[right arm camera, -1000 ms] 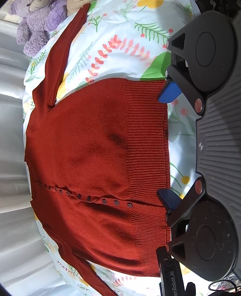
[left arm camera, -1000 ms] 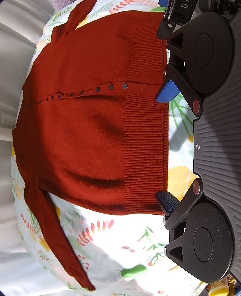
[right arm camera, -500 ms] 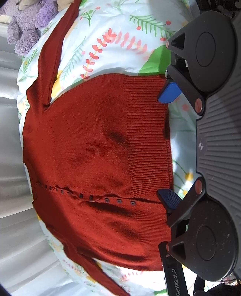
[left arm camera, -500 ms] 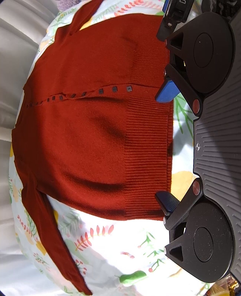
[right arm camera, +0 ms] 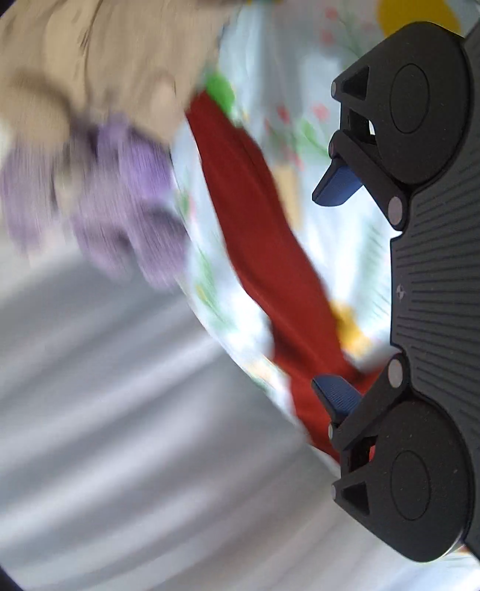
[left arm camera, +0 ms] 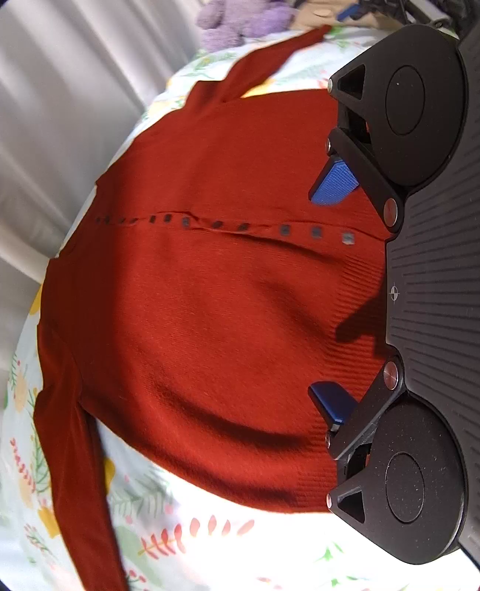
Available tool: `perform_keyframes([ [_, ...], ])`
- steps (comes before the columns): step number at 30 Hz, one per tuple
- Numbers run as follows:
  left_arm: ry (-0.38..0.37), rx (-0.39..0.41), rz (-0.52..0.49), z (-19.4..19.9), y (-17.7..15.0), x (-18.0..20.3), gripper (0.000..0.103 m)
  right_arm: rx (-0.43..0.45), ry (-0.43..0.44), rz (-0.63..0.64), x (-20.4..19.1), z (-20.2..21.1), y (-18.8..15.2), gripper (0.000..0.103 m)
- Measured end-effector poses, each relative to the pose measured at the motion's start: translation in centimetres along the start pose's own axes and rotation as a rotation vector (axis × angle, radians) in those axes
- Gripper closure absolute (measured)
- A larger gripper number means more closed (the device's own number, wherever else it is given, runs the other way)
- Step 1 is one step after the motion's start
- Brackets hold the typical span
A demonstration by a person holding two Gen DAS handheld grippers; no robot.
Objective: Fold small clothes
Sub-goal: 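Grasp the cardigan sleeve cuff with the right gripper and lift it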
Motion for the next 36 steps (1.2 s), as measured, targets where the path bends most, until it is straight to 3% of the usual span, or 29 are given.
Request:
perform_keyframes([
  [2, 0.010, -0.010, 0.027, -1.0, 0.8, 0.2, 0.000, 0.015, -0.101, -0.104, 4.2, -2.7, 2.2, 0.050],
  [3, 0.009, -0.015, 0.035, -1.5, 1.1, 0.3, 0.000, 0.006, -0.134, -0.162, 6.2, -4.0, 2.9, 0.057],
  [6, -0.018, -0.022, 0.082, -2.6, 2.0, 0.3, 0.004, -0.020, -0.173, -0.293, 10.3, -7.5, 2.8, 0.062],
  [10, -0.031, -0.012, 0.111, -3.3, 3.2, 0.6, 0.005, -0.015, -0.197, -0.388, 12.4, -10.2, 2.8, 0.072],
  [15, -0.061, 0.007, 0.109, -3.5, 4.3, 1.0, 0.005, 0.001, -0.190, -0.442, 13.3, -12.2, 3.4, 0.097],
  [18, -0.117, 0.013, 0.120, -3.7, 5.2, 1.0, 0.002, 0.044, -0.211, -0.330, 11.1, -11.4, 4.5, 0.098],
  [20, -0.181, 0.023, 0.135, -3.9, 6.1, 1.5, 0.001, 0.093, -0.129, -0.139, 5.7, -10.0, 5.1, 0.098],
  [23, -0.323, 0.063, 0.133, -4.1, 7.8, 2.8, 0.000, 0.056, 0.162, 0.091, -5.4, -7.9, 3.6, 0.098],
  [27, -0.508, 0.028, 0.114, -6.1, 9.7, 5.1, 0.000, -0.058, 0.546, 0.388, -18.5, -3.5, -2.9, 0.096],
  [28, -0.528, 0.008, 0.102, -7.0, 10.0, 5.5, 0.000, -0.090, 0.617, 0.436, -20.4, -2.6, -4.8, 0.088],
  [29, -0.522, -0.006, 0.099, -7.8, 10.1, 5.6, 0.000, -0.122, 0.660, 0.470, -21.8, -2.0, -6.6, 0.072],
  [31, -0.528, -0.036, 0.117, -9.6, 10.3, 5.6, 0.000, -0.158, 0.664, 0.500, -22.6, -1.7, -9.4, 0.060],
  [33, -0.530, -0.075, 0.156, -11.3, 10.5, 5.2, 0.000, -0.216, 0.636, 0.506, -21.9, -2.3, -11.3, 0.060],
  [36, -0.448, -0.078, 0.174, -13.1, 11.0, 4.2, 0.000, -0.291, 0.582, 0.409, -18.9, -3.2, -12.3, 0.060],
])
Point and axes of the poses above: each gripper's, at about its wrist camera, not at the fingertips, and z roughly against the way its jaws point, x to its right, y to its top, the point moved 5 cm from there along -z, roughly the way its jaws point, and after that the axes turned 6 degrees about x, right-handed, at the moved point
